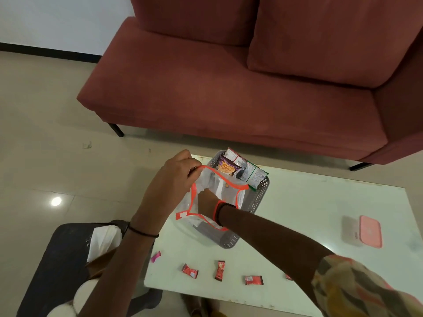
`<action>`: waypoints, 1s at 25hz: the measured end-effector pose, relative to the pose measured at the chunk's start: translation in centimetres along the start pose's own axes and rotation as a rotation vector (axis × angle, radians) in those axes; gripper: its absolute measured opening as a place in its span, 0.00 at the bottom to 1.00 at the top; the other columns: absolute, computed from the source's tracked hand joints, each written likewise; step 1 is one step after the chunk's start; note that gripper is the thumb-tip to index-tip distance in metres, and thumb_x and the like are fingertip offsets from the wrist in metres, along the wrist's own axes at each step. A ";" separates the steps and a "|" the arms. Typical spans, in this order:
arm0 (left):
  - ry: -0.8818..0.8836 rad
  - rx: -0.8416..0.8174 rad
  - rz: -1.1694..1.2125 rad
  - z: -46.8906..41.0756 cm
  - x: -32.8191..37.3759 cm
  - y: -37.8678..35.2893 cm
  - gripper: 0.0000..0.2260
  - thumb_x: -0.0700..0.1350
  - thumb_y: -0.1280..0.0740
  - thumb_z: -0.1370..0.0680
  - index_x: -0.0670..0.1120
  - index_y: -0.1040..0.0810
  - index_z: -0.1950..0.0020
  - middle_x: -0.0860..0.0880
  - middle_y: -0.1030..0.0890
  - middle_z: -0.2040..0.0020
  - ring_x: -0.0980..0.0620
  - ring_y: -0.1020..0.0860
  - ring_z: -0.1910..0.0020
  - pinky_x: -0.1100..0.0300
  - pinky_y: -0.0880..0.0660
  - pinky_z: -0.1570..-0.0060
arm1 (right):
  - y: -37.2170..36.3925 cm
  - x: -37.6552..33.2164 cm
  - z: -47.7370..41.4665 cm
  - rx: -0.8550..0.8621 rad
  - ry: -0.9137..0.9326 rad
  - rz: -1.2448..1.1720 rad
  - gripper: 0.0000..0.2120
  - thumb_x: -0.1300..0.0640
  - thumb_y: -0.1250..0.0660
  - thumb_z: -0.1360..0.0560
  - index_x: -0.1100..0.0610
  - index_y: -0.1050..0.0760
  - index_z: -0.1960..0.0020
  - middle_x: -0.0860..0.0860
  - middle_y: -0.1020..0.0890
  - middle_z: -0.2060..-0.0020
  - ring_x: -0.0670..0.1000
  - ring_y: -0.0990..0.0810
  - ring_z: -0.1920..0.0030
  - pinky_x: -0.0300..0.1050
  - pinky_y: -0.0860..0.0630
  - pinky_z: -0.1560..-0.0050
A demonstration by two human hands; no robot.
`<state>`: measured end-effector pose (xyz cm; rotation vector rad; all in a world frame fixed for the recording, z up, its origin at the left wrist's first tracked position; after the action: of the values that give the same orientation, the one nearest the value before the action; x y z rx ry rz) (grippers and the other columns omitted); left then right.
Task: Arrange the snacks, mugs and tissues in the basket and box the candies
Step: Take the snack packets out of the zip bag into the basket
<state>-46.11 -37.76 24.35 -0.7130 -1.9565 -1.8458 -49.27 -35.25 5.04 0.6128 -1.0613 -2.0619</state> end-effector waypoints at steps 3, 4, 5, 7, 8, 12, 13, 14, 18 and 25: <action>0.006 0.001 -0.010 0.1 -0.6 -0.2 0.09 0.41 0.34 0.24 0.38 0.19 0.48 0.40 0.20 0.53 0.52 0.25 0.62 0.64 0.29 0.58 | -0.3 -0.6 0.5 -0.036 0.058 0.013 0.12 0.60 0.44 0.19 0.60 0.25 0.57 0.64 0.18 0.48 0.63 0.20 0.45 0.52 0.26 0.46; 0.008 0.007 -0.008 0.1 -0.8 -0.1 0.09 0.41 0.34 0.24 0.38 0.19 0.48 0.40 0.20 0.54 0.53 0.26 0.63 0.63 0.29 0.58 | -0.4 -0.4 0.7 -0.044 0.053 0.062 0.10 0.60 0.40 0.20 0.60 0.22 0.54 0.61 0.16 0.52 0.61 0.18 0.49 0.50 0.24 0.49; 0.006 0.013 -0.007 0.1 -0.9 -0.2 0.09 0.40 0.34 0.24 0.38 0.19 0.48 0.40 0.20 0.54 0.53 0.26 0.63 0.63 0.28 0.59 | -0.1 -0.2 0.8 -0.053 0.030 0.103 0.06 0.58 0.34 0.24 0.59 0.19 0.56 0.56 0.14 0.59 0.57 0.15 0.56 0.45 0.21 0.56; 0.003 0.018 -0.005 0.1 -1.0 -0.3 0.08 0.40 0.34 0.24 0.38 0.18 0.49 0.40 0.20 0.55 0.54 0.27 0.64 0.62 0.28 0.60 | 3.1 0.4 0.8 0.175 -0.031 0.154 0.06 0.58 0.22 0.38 0.57 0.18 0.69 0.51 0.16 0.73 0.49 0.16 0.70 0.37 0.22 0.69; 0.004 0.016 -0.006 -0.1 -1.1 -0.4 0.08 0.40 0.33 0.24 0.38 0.18 0.49 0.40 0.20 0.55 0.54 0.27 0.64 0.62 0.28 0.60 | 3.7 0.7 0.8 0.144 -0.022 0.136 0.04 0.61 0.24 0.36 0.61 0.18 0.67 0.55 0.16 0.70 0.52 0.15 0.67 0.39 0.21 0.65; 0.017 0.024 -0.023 -1.4 -2.1 0.1 0.08 0.41 0.33 0.24 0.39 0.18 0.51 0.41 0.20 0.57 0.53 0.27 0.64 0.61 0.31 0.62 | 7.4 0.8 1.5 0.204 -0.033 0.069 0.05 0.63 0.33 0.27 0.62 0.18 0.58 0.57 0.16 0.61 0.56 0.16 0.59 0.43 0.23 0.60; 0.030 0.021 -0.024 -1.7 -2.6 0.2 0.08 0.42 0.33 0.24 0.39 0.17 0.51 0.41 0.20 0.57 0.53 0.27 0.64 0.61 0.32 0.62 | 8.9 1.2 2.3 0.287 -0.072 0.088 0.02 0.61 0.27 0.32 0.59 0.18 0.64 0.54 0.16 0.67 0.53 0.16 0.66 0.40 0.24 0.67; 0.046 0.006 -0.025 -2.1 -3.1 0.2 0.08 0.42 0.33 0.24 0.39 0.17 0.51 0.41 0.19 0.57 0.53 0.28 0.64 0.62 0.33 0.62 | 9.5 1.3 2.7 0.312 -0.079 0.112 0.02 0.63 0.27 0.33 0.59 0.18 0.64 0.54 0.16 0.67 0.53 0.16 0.67 0.39 0.26 0.69; 0.109 -0.065 -0.030 -2.8 -5.2 0.2 0.08 0.43 0.32 0.25 0.41 0.17 0.51 0.42 0.19 0.56 0.55 0.28 0.65 0.68 0.34 0.64 | 11.3 1.3 3.2 0.300 -0.051 -0.018 0.10 0.67 0.42 0.22 0.63 0.24 0.45 0.60 0.18 0.51 0.61 0.18 0.54 0.46 0.32 0.63; 0.210 -0.168 -0.019 -3.2 -8.6 0.9 0.08 0.42 0.32 0.26 0.40 0.17 0.50 0.44 0.19 0.56 0.56 0.27 0.66 0.70 0.34 0.68 | 17.1 6.0 8.5 0.450 -0.116 -0.457 0.12 0.62 0.34 0.25 0.55 0.18 0.43 0.55 0.16 0.48 0.56 0.19 0.48 0.45 0.24 0.50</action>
<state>-38.88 -41.95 20.35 -0.5251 -1.6986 -2.0242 -52.24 -42.49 23.43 1.0502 -1.5917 -2.2707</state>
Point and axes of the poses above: each hand's wrist, its own z-axis away from the middle knuckle, its own y-axis out of the back of the hand, x = y × z, the point moved 10 cm from there along -z, towards the middle knuckle
